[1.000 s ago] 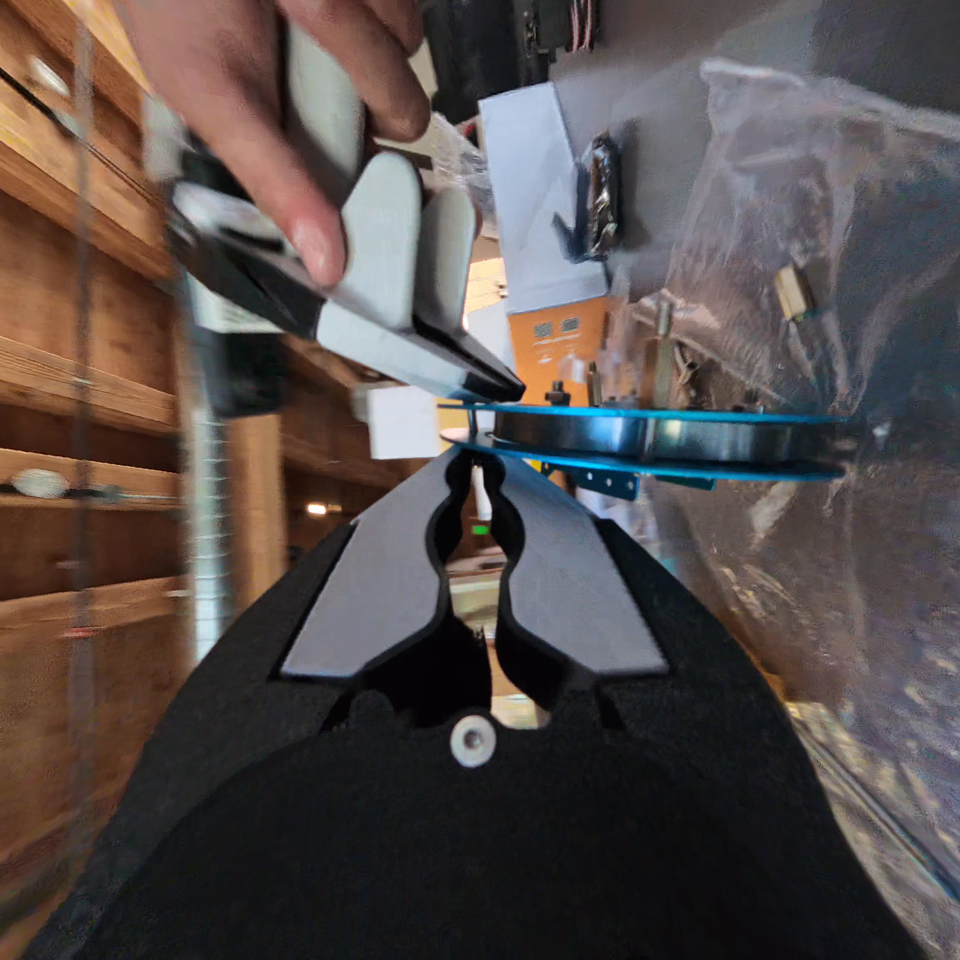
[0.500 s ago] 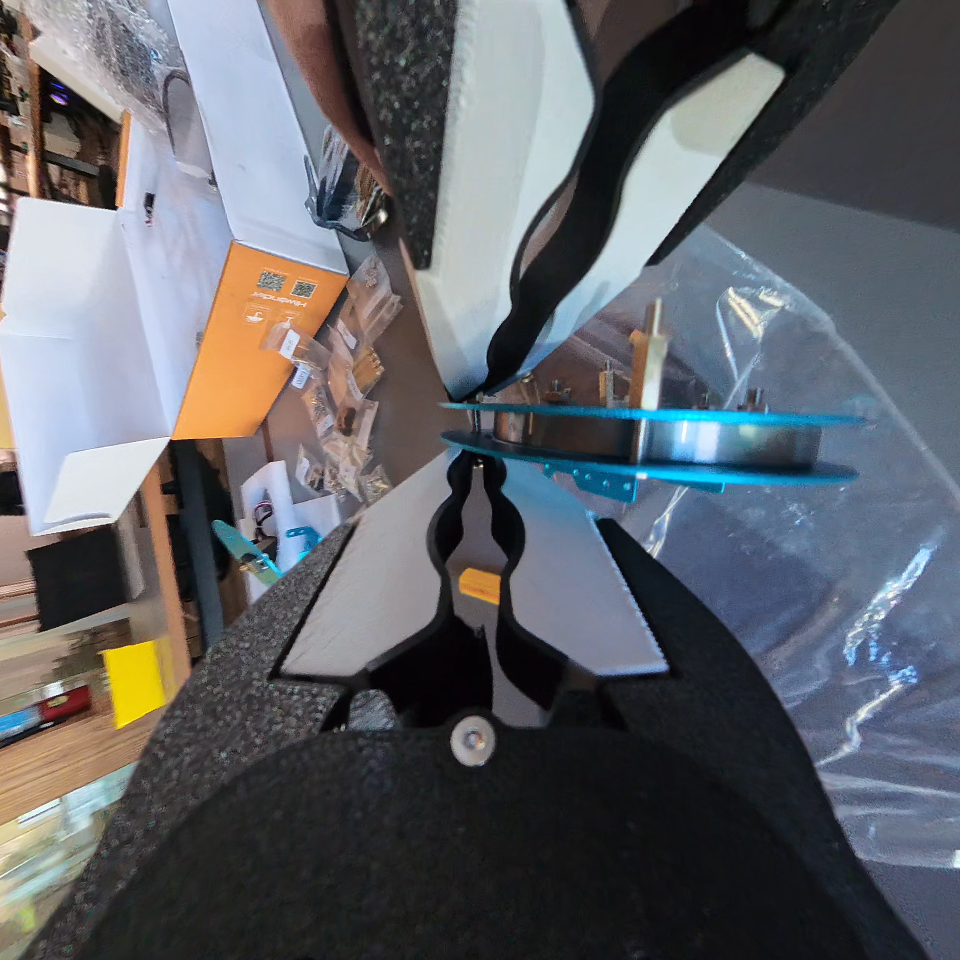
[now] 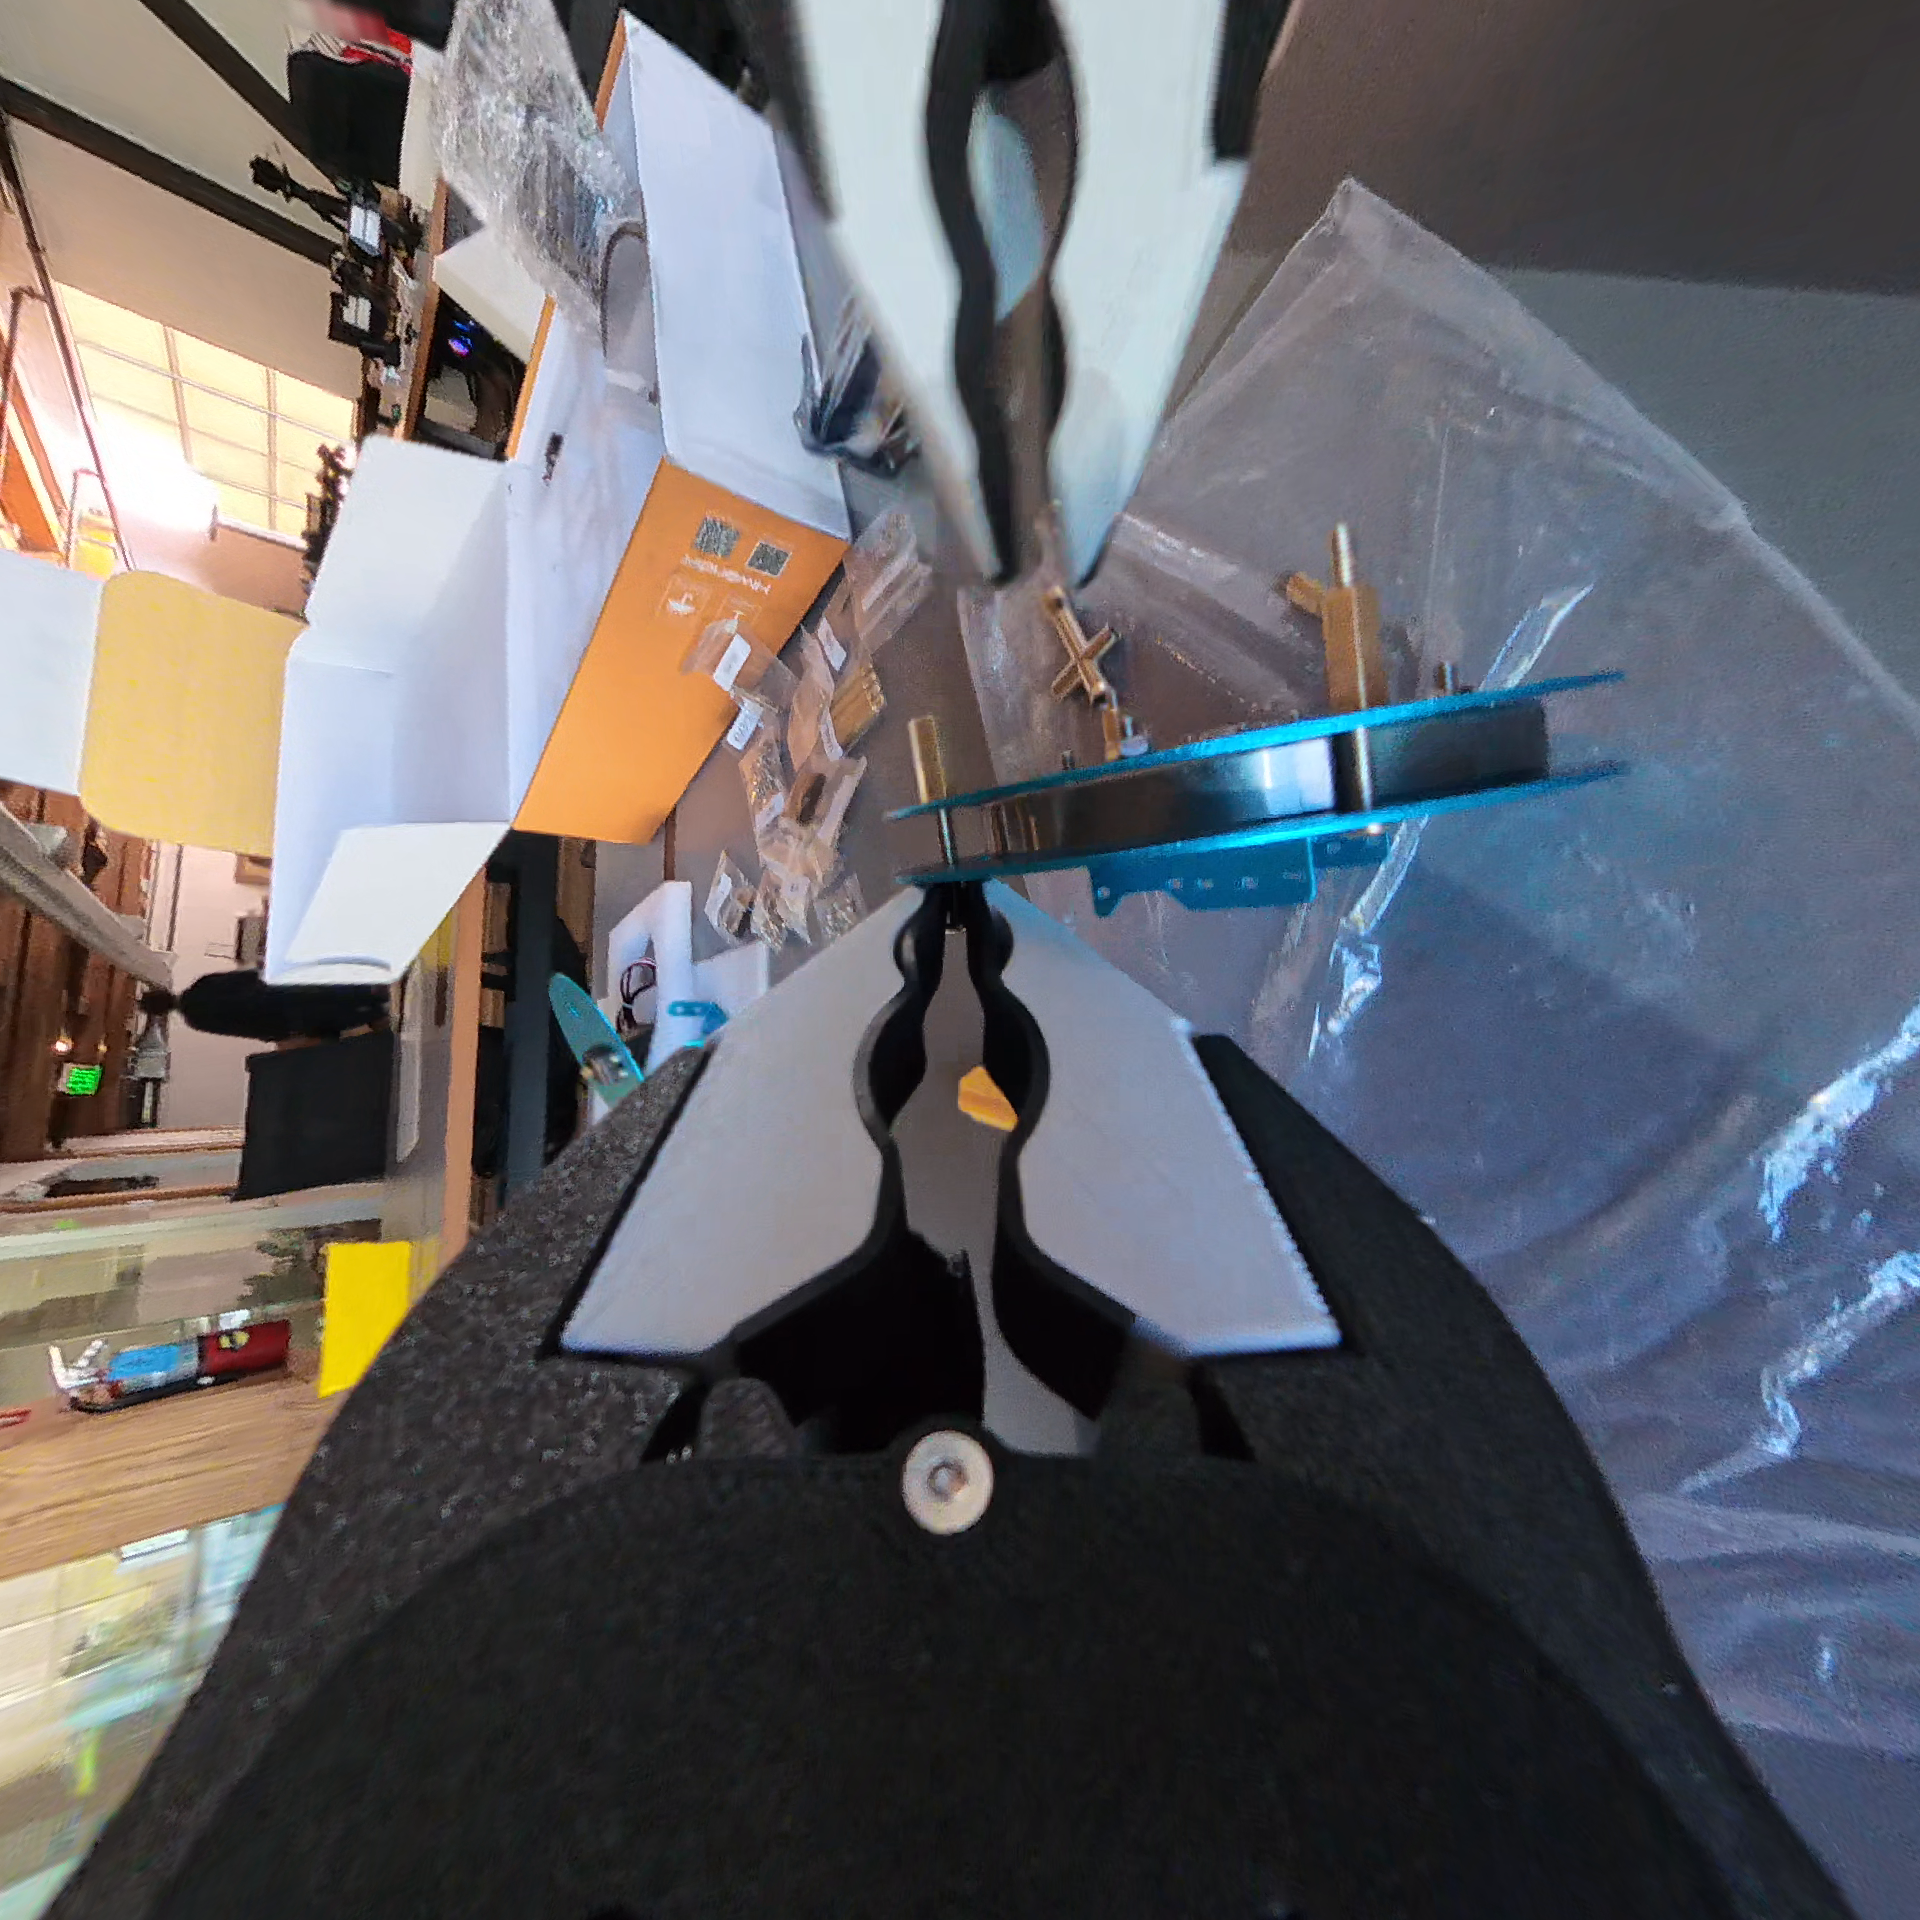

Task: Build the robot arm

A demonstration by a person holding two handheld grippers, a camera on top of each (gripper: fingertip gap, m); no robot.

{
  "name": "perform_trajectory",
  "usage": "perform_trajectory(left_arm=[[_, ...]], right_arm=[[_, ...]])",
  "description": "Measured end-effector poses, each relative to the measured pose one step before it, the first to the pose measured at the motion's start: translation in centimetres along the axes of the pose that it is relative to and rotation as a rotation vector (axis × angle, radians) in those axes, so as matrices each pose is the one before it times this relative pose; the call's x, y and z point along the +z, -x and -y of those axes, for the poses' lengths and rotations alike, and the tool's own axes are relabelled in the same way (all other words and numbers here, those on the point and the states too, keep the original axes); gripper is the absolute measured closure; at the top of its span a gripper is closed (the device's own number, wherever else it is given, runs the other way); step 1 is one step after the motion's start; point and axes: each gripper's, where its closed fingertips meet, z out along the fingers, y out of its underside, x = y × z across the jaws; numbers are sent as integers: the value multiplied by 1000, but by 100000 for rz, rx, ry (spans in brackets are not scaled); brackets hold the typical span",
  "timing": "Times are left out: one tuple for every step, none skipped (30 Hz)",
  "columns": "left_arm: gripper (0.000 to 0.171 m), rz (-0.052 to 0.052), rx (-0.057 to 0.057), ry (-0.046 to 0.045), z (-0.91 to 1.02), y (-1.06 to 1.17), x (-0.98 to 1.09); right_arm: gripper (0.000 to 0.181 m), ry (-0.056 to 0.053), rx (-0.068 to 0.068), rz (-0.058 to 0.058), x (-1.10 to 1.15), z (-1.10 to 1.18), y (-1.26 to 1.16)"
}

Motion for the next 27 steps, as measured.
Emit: perform_trajectory(left_arm=[[169,59,-1566,-1113,-478,-77,-194],[169,-127,-1385,-1273,-435,-88,-168],[168,-325,-1855,-1063,-409,-83,-117],[168,-79,-1847,-1342,-314,-47,-88],[168,209,-1148,-1807,-251,-36,-76],[168,126,-594,-2042,-232,-49,-53],[168,-77,-1105,-1695,-303,-49,-44],[168,-157,-2068,-1156,-389,-16,-4],[168,110,-1545,-1438,-367,-3,-20],[168,181,-852,-1750,-368,-44,-36],[168,-183,-1552,-1666,-357,-130,-59],[168,-609,-1584,-1727,-276,-207,-54],[168,-760,-238,-2020,-174,-241,-64],[168,-417,658,-2203,-53,-187,-33],[168,-212,-29,-1800,45,-120,20],[168,-455,-892,-1068,89,-61,58],[168,-486,-363,-649,58,-48,14],[168,-280,495,-400,-21,-35,-53],[168,-303,961,-194,-85,-66,-102],[168,-302,576,-148,-79,-42,-99],[168,-308,-446,-149,-47,0,-81],[168,-428,-847,-206,-17,-2,-44],[168,-403,-341,-218,4,-17,-28],[168,-140,597,91,8,-14,-33],[168,128,1402,370,35,16,-79],[168,494,1754,302,111,25,-110],[168,783,1886,120,184,37,-125]], right_arm=[[169,3588,4191,8711,-56,-1147,1207],[169,4431,3416,6587,52,-1312,997],[167,3686,2421,4434,121,-1217,794],[167,2262,1773,4269,90,-1036,791],[167,1163,1670,1583,81,-813,344],[168,1343,1385,567,58,-793,135],[168,1325,1428,-131,44,-715,7],[169,-1326,2359,501,-132,-209,69],[171,-538,2873,2067,-148,-241,240],[172,-87,2820,684,-168,-197,16],[172,366,2363,623,-160,-232,28],[172,211,2273,634,-162,-217,52],[173,231,2486,825,-162,-213,54],[172,301,2748,601,-163,-182,-12],[172,22,2732,781,-138,-159,26],[172,-37,1541,356,-125,-113,33],[172,-109,206,-618,-122,-104,25],[170,-142,-483,-1651,-142,-103,6],[168,-473,-384,-2257,-182,-91,1],[165,-511,-32,-1190,-220,-79,225],[161,-740,221,415,-260,-71,466],[157,-1564,574,-1909,-318,116,57],[155,-3001,1373,-3307,-443,292,-209],[155,-3584,1958,-1700,-463,380,-67],[155,-3009,2277,-896,-388,320,-37],[154,-1060,1928,-2999,-249,47,-448],[151,2245,244,-3976,-21,-396,-604]])
